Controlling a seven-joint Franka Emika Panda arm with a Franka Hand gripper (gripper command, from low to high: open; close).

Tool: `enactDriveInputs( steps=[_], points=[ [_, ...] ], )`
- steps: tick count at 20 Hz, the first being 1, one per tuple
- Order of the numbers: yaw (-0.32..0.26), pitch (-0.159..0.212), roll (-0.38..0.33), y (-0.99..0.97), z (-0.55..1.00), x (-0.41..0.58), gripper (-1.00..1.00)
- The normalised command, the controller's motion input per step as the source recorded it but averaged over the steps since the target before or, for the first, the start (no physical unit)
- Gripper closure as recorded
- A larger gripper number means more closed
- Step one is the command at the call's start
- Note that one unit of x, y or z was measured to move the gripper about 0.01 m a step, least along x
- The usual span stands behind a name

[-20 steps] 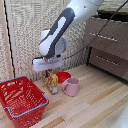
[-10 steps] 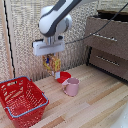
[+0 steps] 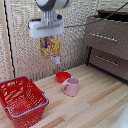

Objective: Meticulously direct the gripper system near the nourishment stick. Grapple the nourishment stick firmly with the gripper system. Progress with the gripper system grasping the stick toward the storage box. Tenderly permit the nourishment stick to descend into the box.

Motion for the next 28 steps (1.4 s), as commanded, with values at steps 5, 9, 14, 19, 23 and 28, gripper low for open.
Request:
enactDriveInputs(
  steps=[5,9,14,19,23,28],
  points=[
    [0.000,0.007,0.045,0.80,0.57,-0.056,1.00],
    [-0.013,0.030,0.007,0.85,0.14,-0.138,1.00],
    [-0.024,0.032,0.001,0.89,-0.20,-0.123,1.00],
    [-0.001,0.003,-0.021,0.83,-0.58,-0.181,1.00],
    [0.004,0.000,-0.053,0.68,-0.70,-0.146,1.00],
    [0.035,0.000,-0.059,0.32,-0.60,-0.062,1.00]
  ],
)
